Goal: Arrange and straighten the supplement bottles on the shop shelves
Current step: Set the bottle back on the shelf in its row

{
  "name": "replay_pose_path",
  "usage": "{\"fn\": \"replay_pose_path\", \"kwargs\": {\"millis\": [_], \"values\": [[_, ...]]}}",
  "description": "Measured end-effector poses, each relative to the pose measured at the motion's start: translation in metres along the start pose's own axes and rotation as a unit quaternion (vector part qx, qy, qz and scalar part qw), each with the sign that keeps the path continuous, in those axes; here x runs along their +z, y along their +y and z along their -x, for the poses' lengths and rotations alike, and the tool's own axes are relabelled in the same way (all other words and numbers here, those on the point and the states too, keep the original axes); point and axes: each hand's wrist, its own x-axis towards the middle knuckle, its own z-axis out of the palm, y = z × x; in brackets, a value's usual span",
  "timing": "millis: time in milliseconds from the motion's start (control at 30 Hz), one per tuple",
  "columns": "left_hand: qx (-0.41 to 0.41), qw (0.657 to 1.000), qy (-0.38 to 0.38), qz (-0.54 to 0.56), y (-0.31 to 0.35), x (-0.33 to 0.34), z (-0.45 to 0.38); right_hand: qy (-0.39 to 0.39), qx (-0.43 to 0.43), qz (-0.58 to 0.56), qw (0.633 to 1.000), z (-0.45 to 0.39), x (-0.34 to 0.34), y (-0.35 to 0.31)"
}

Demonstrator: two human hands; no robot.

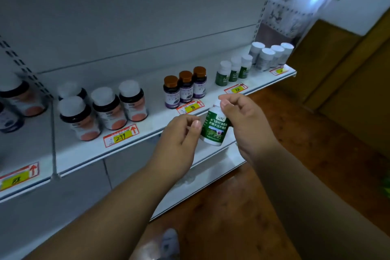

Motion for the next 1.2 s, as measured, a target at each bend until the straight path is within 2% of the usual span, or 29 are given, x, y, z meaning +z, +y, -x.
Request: {"fn": "replay_pose_path", "kwargs": {"millis": [133,300,367,467,600,667,833,967,1067,1200], "values": [[0.023,0.999,-0.042,-0.011,0.001,0.015,-0.048,0.036,-0.012,0.054,0.998,-0.036,-0.022,-0.013],[0.01,0.998,-0.066,0.003,0.011,0.037,-0.103,0.052,-0.017,0.086,0.995,-0.089,-0.056,-0.031],[0.028,0.999,-0.045,0.012,0.014,0.046,-0.124,0.047,-0.043,0.113,0.991,-0.114,-0.066,-0.035],[0.038,0.998,0.026,0.039,0.017,0.061,-0.159,0.026,-0.089,0.155,0.984,-0.159,-0.078,-0.039],[0.029,0.988,0.149,0.032,0.024,0.077,-0.208,-0.027,-0.161,0.254,0.953,-0.225,-0.091,-0.044],[0.008,0.984,0.18,0.003,0.028,0.082,-0.231,-0.064,-0.195,0.307,0.929,-0.258,-0.094,-0.049],[-0.079,0.977,0.162,-0.112,0.025,0.085,-0.278,-0.193,-0.219,0.383,0.877,-0.324,-0.087,-0.042],[-0.105,0.965,0.155,-0.182,0.016,0.084,-0.288,-0.265,-0.253,0.397,0.842,-0.353,-0.075,-0.031],[-0.118,0.956,0.161,-0.214,0.011,0.081,-0.29,-0.301,-0.258,0.39,0.831,-0.365,-0.068,-0.034],[-0.137,0.95,0.181,-0.214,0.009,0.081,-0.292,-0.305,-0.262,0.372,0.837,-0.376,-0.067,-0.031]]}}
